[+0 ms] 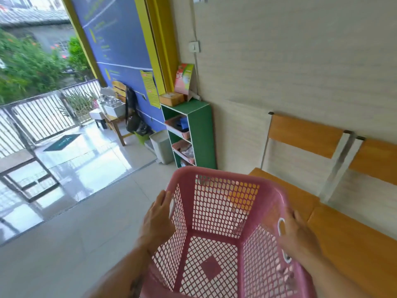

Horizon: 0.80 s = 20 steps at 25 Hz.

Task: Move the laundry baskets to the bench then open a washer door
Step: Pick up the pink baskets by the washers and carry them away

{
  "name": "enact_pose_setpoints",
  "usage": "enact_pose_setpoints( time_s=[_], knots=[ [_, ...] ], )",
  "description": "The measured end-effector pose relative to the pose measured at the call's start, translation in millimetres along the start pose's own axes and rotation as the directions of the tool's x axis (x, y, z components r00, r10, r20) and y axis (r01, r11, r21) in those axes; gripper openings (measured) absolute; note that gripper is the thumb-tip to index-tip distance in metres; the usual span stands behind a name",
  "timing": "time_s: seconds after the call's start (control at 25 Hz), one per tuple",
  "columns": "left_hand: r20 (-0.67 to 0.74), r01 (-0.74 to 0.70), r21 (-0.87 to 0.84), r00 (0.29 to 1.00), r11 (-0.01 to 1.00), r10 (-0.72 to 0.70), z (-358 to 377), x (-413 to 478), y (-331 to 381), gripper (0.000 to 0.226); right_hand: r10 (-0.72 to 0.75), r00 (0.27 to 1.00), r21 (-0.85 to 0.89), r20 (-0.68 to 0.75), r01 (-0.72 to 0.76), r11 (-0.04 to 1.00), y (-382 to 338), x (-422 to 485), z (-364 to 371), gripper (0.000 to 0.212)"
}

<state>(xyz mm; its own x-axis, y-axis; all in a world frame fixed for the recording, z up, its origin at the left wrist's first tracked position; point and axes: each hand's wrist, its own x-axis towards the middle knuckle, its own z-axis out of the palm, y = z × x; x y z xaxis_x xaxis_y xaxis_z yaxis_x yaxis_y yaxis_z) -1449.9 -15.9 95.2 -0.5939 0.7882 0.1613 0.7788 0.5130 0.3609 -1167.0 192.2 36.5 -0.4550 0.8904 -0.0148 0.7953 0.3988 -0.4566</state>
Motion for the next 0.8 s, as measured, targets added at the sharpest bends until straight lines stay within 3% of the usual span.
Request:
enact_pose_setpoints(
  time_s=[0.08,0.28,0.48,0.8],
  knots=[
    [-0.026,0.054,0.026,0.998,0.998,-0.053,-10.2,34.3,-18.4,0.077,-0.044,0.998,0.007,0.046,0.043,0.999,-30.7,48.6,11.3,0.067],
    [-0.067,0.154,0.043,0.986,0.987,-0.151,-26.2,119.5,-71.5,0.078,-0.123,0.987,-0.005,0.104,0.124,0.992,-106.6,153.3,23.8,0.071],
    [-0.035,0.185,-0.021,0.982,0.982,-0.186,-18.4,216.4,-138.8,0.089,-0.102,0.982,-0.086,0.156,0.117,0.989,-177.0,245.6,57.8,0.066],
    [0.128,-0.005,-0.139,0.992,0.99,0.023,23.5,400.0,-225.4,0.092,0.162,0.984,-0.155,0.068,-0.15,0.976,-237.7,335.6,124.9,0.068]
  ],
)
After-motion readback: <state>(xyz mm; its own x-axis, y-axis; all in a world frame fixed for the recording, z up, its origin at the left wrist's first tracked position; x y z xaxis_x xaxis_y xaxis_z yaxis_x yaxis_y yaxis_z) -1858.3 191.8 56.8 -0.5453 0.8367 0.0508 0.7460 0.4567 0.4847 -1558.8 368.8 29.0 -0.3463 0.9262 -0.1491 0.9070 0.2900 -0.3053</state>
